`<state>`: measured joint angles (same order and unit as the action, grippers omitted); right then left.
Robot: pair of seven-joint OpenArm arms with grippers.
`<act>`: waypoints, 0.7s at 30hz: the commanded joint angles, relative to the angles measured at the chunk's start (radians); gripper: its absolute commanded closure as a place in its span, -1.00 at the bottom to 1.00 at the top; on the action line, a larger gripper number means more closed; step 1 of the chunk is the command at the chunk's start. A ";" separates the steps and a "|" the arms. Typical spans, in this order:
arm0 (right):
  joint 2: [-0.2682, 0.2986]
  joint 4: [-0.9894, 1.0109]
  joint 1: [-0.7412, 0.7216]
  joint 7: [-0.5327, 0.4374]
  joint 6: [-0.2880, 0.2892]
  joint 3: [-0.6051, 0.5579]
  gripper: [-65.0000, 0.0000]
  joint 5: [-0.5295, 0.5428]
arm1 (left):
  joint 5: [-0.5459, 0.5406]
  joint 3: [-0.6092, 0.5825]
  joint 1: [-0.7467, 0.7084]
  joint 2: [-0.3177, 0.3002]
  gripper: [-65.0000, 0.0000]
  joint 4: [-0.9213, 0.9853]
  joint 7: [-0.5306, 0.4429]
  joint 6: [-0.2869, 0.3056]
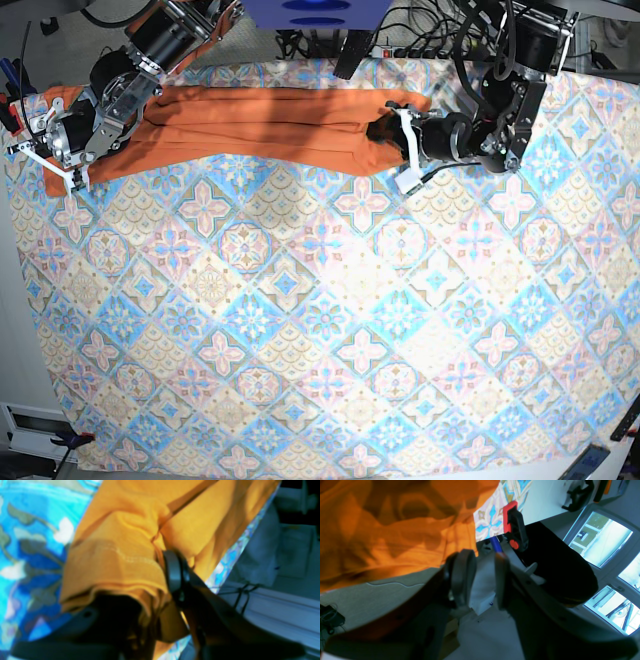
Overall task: Fold the T-shirt properly
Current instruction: 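Lift the strip end with the left gripper and pull it inward, then carry the held strip end with the left gripper toward the right gripper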
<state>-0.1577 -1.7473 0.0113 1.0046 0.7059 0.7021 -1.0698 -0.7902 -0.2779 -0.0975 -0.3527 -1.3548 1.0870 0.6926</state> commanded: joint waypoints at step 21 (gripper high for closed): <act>0.010 -0.021 -0.010 0.001 -0.008 0.001 0.47 -0.013 | -0.088 0.007 0.009 0.001 0.89 -0.176 0.068 0.006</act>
<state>-0.1574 -1.7477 0.0113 1.0046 0.7059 0.7033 -1.0695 -0.8536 -0.2756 -0.1001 -0.3542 -1.5108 1.1694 0.6888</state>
